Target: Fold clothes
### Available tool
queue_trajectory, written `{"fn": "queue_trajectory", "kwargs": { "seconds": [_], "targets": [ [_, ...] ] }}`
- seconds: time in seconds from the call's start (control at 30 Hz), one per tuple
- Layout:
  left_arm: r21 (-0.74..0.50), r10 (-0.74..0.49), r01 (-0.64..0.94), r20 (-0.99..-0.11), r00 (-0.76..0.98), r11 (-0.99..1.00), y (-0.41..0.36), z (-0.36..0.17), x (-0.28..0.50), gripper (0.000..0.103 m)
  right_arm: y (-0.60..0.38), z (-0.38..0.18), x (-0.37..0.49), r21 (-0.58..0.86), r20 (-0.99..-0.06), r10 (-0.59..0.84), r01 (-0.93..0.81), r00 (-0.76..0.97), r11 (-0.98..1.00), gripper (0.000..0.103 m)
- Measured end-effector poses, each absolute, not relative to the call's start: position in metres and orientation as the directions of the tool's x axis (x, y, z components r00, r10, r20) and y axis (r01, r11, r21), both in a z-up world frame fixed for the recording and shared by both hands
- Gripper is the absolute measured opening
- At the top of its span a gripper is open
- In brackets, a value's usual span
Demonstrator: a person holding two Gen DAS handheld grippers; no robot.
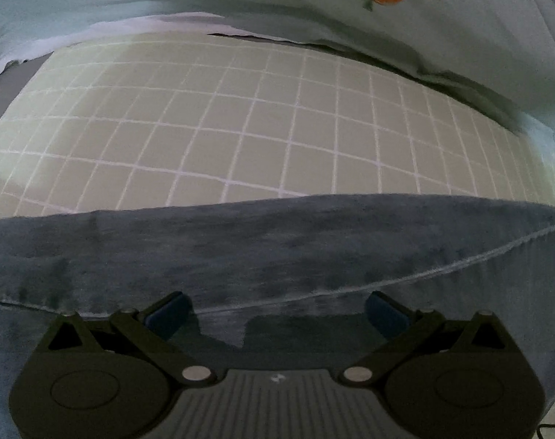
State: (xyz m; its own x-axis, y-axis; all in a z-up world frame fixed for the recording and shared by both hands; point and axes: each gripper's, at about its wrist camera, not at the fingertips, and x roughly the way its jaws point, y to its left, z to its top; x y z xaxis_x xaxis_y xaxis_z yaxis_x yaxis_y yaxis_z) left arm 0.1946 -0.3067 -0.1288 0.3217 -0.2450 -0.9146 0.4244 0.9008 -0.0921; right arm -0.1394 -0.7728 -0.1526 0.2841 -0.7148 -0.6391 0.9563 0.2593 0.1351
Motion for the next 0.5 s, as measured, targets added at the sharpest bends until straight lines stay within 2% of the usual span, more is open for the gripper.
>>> {"fn": "queue_trajectory", "kwargs": {
  "seconds": [0.03,0.07,0.1,0.17,0.2,0.33,0.4,0.47,0.5],
  "targets": [
    [-0.094,-0.247,0.425,-0.914,0.322,0.900,-0.307,-0.128,0.194,0.103,-0.776,-0.155,-0.147,0.154,-0.650,-0.705,0.958,0.282,0.240,0.066],
    [-0.097,-0.250,0.425,-0.913,0.321,0.900,-0.308,-0.127,0.193,0.103,-0.778,-0.158,-0.154,0.173,-0.662,-0.696,0.960,0.280,0.221,0.051],
    [-0.099,-0.252,0.425,-0.913,0.321,0.900,-0.308,-0.126,0.193,0.103,-0.780,-0.159,-0.157,0.180,-0.665,-0.691,0.959,0.283,0.219,0.044],
    [-0.099,-0.249,0.409,-0.910,0.332,0.907,-0.303,-0.121,0.190,0.103,-0.779,-0.155,-0.163,0.168,-0.659,-0.697,0.959,0.282,0.230,0.015],
    [-0.092,-0.241,0.398,-0.907,0.344,0.913,-0.299,-0.118,0.189,0.103,-0.780,-0.153,-0.169,0.166,-0.657,-0.701,0.960,0.278,0.225,0.012],
    [-0.075,-0.207,0.322,-0.895,0.395,0.944,-0.267,-0.106,0.184,0.103,-0.783,-0.156,-0.192,0.127,-0.685,-0.693,0.973,0.226,0.192,0.012],
    [-0.074,-0.183,0.261,-0.889,0.420,0.962,-0.241,-0.099,0.182,0.103,-0.777,-0.154,-0.189,0.029,-0.689,-0.703,0.976,0.175,0.215,0.018],
    [-0.065,-0.148,0.194,-0.879,0.454,0.979,-0.212,-0.092,0.178,0.103,-0.762,-0.145,-0.176,-0.129,-0.657,-0.748,0.964,0.092,0.232,0.053],
    [-0.060,-0.131,0.162,-0.872,0.472,0.985,-0.196,-0.088,0.176,0.103,-0.753,-0.142,-0.171,-0.187,-0.633,-0.771,0.953,0.068,0.238,0.057]
  ]
}}
